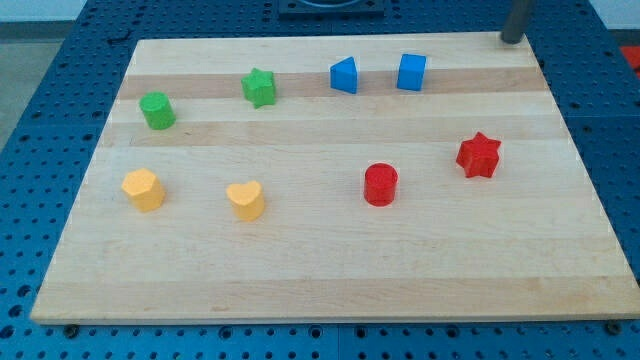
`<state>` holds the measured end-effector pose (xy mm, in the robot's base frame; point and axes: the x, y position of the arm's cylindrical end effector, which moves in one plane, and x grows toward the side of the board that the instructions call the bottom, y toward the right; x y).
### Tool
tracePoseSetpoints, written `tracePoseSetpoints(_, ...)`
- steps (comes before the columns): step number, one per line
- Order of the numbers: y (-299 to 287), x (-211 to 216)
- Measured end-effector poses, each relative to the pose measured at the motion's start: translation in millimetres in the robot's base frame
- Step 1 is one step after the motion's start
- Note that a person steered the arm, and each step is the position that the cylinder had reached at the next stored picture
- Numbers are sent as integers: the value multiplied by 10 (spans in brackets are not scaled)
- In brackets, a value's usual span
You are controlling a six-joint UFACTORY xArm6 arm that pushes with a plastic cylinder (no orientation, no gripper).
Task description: Point at the blue cube
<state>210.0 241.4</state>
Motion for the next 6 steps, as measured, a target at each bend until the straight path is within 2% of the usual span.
tracePoseSetpoints(2, -907, 260)
tracePoseSetpoints(3, -1009, 355)
tracePoseSetpoints(6, -2003, 488)
